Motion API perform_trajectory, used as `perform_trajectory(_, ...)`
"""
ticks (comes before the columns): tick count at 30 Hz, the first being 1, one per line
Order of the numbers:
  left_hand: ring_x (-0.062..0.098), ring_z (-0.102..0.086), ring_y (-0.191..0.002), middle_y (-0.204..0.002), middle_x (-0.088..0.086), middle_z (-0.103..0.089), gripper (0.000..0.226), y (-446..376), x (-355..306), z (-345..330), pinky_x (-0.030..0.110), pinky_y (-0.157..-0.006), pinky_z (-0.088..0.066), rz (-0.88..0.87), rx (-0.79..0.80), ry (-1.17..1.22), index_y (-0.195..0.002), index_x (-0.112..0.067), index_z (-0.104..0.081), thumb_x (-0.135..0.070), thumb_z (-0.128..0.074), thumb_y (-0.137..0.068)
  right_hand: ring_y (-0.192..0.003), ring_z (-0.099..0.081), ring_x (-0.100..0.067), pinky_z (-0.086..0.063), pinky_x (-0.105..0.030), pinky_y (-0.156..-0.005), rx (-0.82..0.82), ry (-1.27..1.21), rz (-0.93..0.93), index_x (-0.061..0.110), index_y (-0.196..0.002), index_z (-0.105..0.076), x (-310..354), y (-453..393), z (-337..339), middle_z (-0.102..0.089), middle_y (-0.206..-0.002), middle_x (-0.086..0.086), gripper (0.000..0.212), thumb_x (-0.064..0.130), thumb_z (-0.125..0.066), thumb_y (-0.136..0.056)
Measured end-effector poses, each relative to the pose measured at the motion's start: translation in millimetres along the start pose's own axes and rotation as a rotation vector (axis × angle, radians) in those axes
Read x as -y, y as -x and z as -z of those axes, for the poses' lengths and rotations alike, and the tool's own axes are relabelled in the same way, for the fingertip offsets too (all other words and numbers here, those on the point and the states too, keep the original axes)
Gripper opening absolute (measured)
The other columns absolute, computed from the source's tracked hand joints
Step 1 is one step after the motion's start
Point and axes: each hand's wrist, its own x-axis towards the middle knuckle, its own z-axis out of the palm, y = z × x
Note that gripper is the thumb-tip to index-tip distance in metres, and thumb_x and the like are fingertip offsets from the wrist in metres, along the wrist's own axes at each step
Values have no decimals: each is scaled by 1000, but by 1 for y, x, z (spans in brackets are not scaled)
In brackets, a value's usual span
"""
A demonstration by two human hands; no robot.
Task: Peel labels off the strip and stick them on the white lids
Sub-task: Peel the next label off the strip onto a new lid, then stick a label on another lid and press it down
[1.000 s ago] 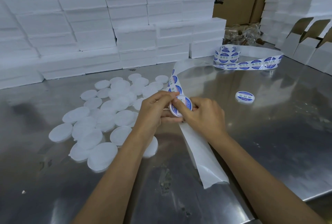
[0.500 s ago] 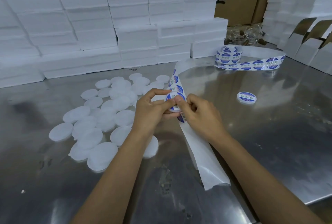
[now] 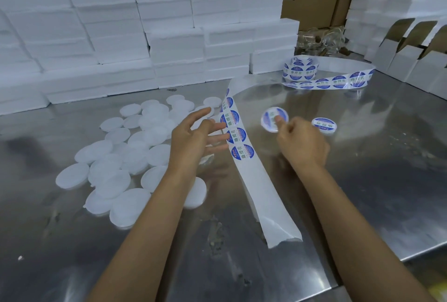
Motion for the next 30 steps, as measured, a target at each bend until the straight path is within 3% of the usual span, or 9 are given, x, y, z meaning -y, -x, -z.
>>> perform_trajectory(6,28,-76,-72,-91,11,-77,26,-6,-3,10,29,-57,-60,-37,-115,-76,-120,-14,-62,-8,-46,-100,-100,-62,-41,-33,-36,-72,-107,155,-202,6,-101,-65,-30,-14,12,-66,-107,-21,37,38,-47,-97)
perform_trajectory(9,27,-76,-71,-91,13,-76,27,-10,-6,20,27,-55,-58,-58,-206,-88,-117,-12,-63,-4,-43,-99,-98,-62,-40,-34,-35,-72,-123,129,-230,7,-100,-67,-31,-15,16,-67,-105,-19,34,35,-48,-96)
perform_trajectory(13,28,-73,-81,-90,9,-74,22,-17,-8,34,29,-64,-60,-84,-303,-205,-108,-12,-65,-5,-47,-97,-86,-61,-35,-39,-34,-70,-115,-59,13,17,-85,-58,-5,1,14,-65,-81,-5,23,37,-51,-94)
perform_trajectory(17,27,-63,-103,-94,0,-69,9,-22,1,42,32,-84,-49,-128,-236,-856,-94,-20,-68,-27,-62,-93,-79,-56,-22,-45,-35,-63,2,-153,329,17,-79,-55,24,25,-3,-63,-75,2,18,32,-55,-90)
perform_trajectory(20,27,-45,-119,-107,5,-58,41,-18,10,37,36,-91,-42,-104,-130,-1163,-108,-18,-69,-52,-70,-86,-83,-50,-16,-40,-32,-64,116,-207,417,19,-80,-56,30,32,-11,-59,-77,7,14,30,-57,-89)
perform_trajectory(25,26,-39,-124,-117,9,-56,54,-16,14,32,32,-88,-38,-94,-93,-1229,-124,-16,-63,-52,-72,-84,-89,-49,-15,-44,-34,-82,233,-274,512,20,-88,-61,33,38,-12,-63,-91,6,3,19,-59,-87)
perform_trajectory(30,24,-44,-121,-118,7,-59,47,-15,12,29,31,-86,-38,-149,-100,-1157,-120,-16,-64,-41,-78,-82,-91,-51,-17,-43,-33,-85,260,-322,507,20,-93,-63,37,43,-13,-65,-96,6,7,22,-65,-86)
